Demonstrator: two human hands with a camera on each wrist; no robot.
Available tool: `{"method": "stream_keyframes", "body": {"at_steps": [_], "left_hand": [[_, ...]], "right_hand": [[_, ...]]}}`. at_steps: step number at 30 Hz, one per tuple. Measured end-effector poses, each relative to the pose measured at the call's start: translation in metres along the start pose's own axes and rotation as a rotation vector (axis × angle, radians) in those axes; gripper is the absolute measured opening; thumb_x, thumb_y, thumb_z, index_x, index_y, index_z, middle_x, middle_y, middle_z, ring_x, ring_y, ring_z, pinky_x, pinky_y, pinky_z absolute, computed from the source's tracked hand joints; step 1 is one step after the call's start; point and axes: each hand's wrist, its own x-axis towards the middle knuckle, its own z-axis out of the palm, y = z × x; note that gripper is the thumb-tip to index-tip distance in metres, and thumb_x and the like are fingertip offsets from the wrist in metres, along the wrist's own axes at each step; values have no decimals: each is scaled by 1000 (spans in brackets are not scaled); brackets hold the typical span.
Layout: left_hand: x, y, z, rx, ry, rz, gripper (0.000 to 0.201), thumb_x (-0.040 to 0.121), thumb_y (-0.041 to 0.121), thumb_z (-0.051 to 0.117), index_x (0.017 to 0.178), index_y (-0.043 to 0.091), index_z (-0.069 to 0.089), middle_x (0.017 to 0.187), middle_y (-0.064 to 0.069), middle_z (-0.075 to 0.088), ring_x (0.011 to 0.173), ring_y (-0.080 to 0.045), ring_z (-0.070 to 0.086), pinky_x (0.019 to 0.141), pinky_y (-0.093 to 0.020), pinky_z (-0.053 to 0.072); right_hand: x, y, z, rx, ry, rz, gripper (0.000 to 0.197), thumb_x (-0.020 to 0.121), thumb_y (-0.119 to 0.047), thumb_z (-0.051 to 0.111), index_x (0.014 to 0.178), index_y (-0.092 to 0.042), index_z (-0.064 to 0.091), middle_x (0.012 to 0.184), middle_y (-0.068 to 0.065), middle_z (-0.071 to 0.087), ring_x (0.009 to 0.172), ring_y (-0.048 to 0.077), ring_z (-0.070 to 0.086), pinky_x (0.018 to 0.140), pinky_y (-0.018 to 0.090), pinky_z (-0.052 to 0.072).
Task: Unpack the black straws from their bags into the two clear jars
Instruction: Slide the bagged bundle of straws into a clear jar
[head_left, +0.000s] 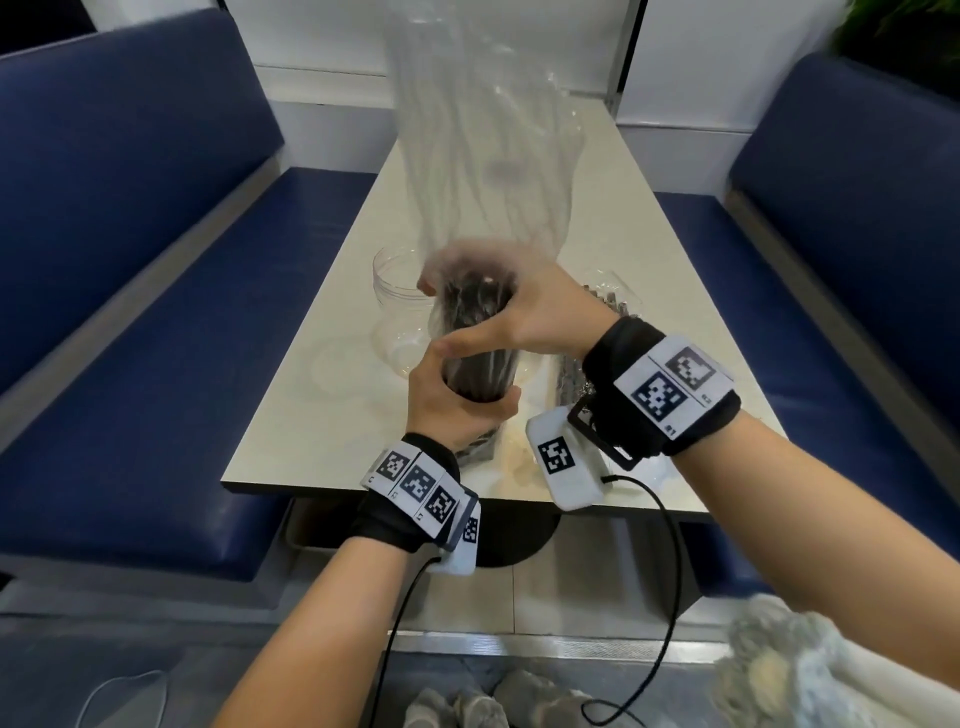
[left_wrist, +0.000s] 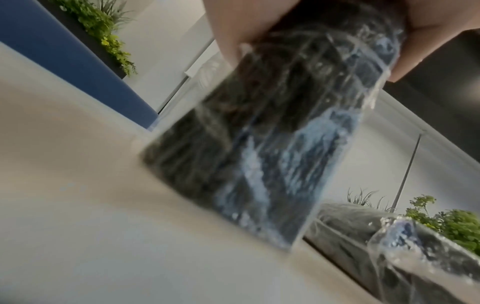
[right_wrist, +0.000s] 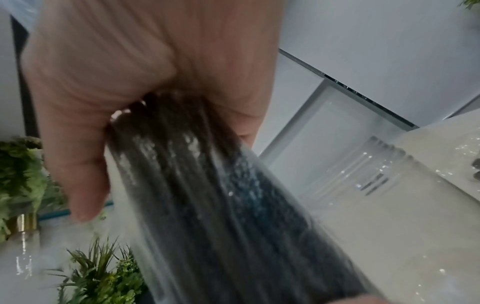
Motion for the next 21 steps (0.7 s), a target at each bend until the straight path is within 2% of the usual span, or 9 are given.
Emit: {"method": "stream_keyframes", "body": {"at_steps": [2, 5, 9, 10, 13, 14, 17, 20, 21], "left_hand": [[-3, -2, 0, 21, 5, -15, 68, 60, 12, 85, 118, 4, 52, 103, 0, 58, 102, -16, 58, 78, -22, 46], [-10, -5, -2, 54, 9, -3, 66, 61, 9, 84, 118, 9, 51, 101, 4, 57, 103, -14, 59, 80, -19, 44], [-13, 10, -5, -8, 54, 63, 76, 51, 14, 90, 111, 23, 44, 94, 22, 54, 87, 20, 55, 70, 3, 40], [-11, 13, -2, -35, 73, 70, 75, 51, 15, 91, 111, 20, 46, 95, 21, 55, 87, 20, 55, 69, 4, 40], [-8, 13, 6, -22, 110, 52, 62, 60, 16, 86, 114, 9, 54, 90, 12, 59, 90, -7, 62, 65, 4, 41], [-8, 11, 7, -8, 103, 43, 57, 62, 14, 84, 111, 11, 54, 86, 14, 57, 87, -10, 60, 62, 4, 41], [-13, -1, 8, 11, 71, 29, 56, 63, 8, 82, 104, 24, 47, 82, 21, 53, 84, -8, 56, 64, 4, 41], [-18, -4, 6, 15, 48, 25, 64, 59, 10, 86, 109, 23, 48, 92, 13, 57, 89, -6, 57, 75, -6, 47], [-18, -1, 4, 2, 53, 32, 68, 56, 13, 88, 109, 23, 47, 94, 13, 57, 87, -2, 58, 74, -4, 46]], "right_hand": [[-2, 3, 1, 1, -2, -2, 36, 61, -18, 77, 94, -22, 61, 96, -3, 65, 92, 11, 62, 87, 24, 50], [-2, 4, 0, -8, 7, -7, 35, 62, -17, 75, 93, -20, 61, 91, -5, 63, 87, 8, 60, 82, 19, 48], [-2, 4, 1, -6, 13, -17, 34, 61, -16, 75, 93, -19, 62, 89, -6, 63, 88, 8, 61, 84, 21, 50], [-2, 4, 2, -9, 17, -15, 35, 61, -17, 75, 94, -17, 63, 90, -4, 64, 89, 10, 62, 85, 23, 50], [-2, -1, 0, 2, 40, -5, 39, 60, -22, 78, 95, -15, 64, 95, 2, 67, 94, 17, 64, 87, 30, 52], [-2, -3, -2, 6, 50, -7, 40, 59, -24, 78, 95, -18, 62, 96, 2, 67, 96, 18, 65, 87, 31, 53], [-2, -7, -5, 12, 69, 12, 43, 57, -23, 80, 96, -20, 61, 96, -2, 66, 96, 18, 65, 88, 34, 53], [-6, -4, -5, -29, 60, 27, 42, 58, -20, 79, 96, -17, 62, 98, 4, 66, 96, 21, 64, 89, 38, 53], [-7, -2, -4, -41, 56, 35, 41, 60, -18, 79, 97, -16, 62, 98, 4, 66, 96, 20, 63, 89, 38, 53]]}}
